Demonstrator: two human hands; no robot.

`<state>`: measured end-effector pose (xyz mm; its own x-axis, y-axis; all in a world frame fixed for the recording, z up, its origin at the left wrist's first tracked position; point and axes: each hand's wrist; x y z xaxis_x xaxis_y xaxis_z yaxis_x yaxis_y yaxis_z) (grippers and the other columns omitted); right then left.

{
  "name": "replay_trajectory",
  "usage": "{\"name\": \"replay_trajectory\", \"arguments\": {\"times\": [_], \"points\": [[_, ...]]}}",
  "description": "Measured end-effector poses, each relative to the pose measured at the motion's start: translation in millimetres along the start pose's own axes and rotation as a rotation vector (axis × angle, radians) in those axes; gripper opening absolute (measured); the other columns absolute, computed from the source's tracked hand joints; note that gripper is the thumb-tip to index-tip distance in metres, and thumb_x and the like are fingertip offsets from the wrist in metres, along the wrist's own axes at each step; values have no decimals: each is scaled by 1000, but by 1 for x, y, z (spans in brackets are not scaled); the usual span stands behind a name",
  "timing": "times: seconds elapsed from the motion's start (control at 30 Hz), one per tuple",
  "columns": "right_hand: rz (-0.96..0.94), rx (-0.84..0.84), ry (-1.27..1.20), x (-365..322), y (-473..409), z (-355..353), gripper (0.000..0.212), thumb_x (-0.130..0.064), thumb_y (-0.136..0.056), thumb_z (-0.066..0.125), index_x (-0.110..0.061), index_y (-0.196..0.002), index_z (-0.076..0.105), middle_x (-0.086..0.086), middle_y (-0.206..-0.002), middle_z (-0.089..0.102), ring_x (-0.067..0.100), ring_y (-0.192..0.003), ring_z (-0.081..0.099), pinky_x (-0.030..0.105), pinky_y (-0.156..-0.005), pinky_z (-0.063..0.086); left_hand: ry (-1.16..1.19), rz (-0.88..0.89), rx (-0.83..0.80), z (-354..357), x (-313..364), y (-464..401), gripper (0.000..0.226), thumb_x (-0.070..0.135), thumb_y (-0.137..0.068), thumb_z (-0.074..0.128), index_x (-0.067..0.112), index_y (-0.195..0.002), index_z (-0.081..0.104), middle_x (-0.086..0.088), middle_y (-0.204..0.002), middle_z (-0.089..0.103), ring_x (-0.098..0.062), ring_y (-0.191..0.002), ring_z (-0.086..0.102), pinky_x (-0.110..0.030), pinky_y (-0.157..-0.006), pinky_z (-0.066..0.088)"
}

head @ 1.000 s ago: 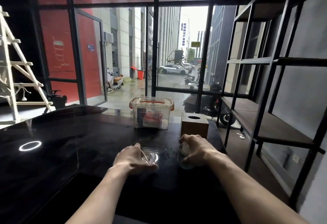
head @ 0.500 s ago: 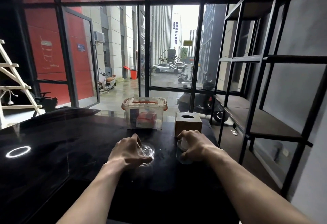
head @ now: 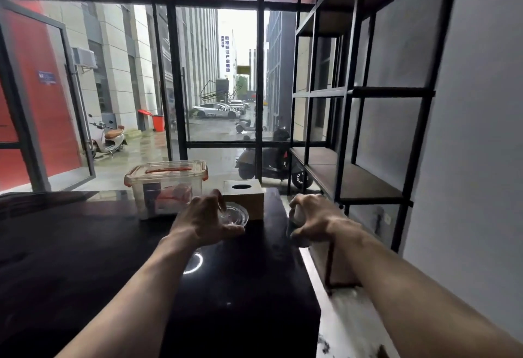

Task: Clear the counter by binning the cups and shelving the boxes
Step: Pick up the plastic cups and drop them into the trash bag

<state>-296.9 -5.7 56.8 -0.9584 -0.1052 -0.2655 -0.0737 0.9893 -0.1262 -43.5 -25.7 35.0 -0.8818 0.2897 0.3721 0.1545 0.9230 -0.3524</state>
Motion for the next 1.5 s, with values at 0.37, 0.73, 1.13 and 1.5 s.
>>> {"name": "replay_trajectory", "arguments": {"times": [0.37,0.73,1.13,1.5], "points": [[152,42,-41,155,28,-28,60,-24,-65,85,-25,-122,65,0,-124,70,21,-112,66,24,-83,49,31,70,-55,85,149,-39,66,64,-58,85,28,-102,52,-5,-116,69,-26,-103,63,-34,-79,49],[151,-29,-77,280,1,-26,60,-25,-70,85,-22,-126,62,3,-126,67,27,-116,64,32,-91,52,30,26,-95,180,242,-73,60,62,-61,84,28,-99,52,-4,-116,69,-25,-106,63,-35,-80,48],[117,-115,-44,321,-90,45,70,-27,-71,84,-23,-136,57,6,-128,62,31,-117,61,39,-96,53,83,-49,-106,297,219,-130,64,62,-62,83,26,-105,53,-4,-113,67,-26,-105,61,-37,-82,48],[18,-311,-110,323,-159,159,71,-23,-73,85,-20,-138,57,10,-133,64,34,-119,64,42,-97,55,44,-291,-108,370,149,-123,59,60,-61,82,26,-99,53,-1,-104,66,-25,-99,61,-39,-81,52]]}}
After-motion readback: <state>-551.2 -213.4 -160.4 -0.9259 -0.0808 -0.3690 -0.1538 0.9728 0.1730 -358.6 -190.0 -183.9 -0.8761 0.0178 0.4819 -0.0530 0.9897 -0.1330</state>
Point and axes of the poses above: each hand's wrist, its own y-axis away from the middle knuckle, its own z-axis out of the palm, x = y × z
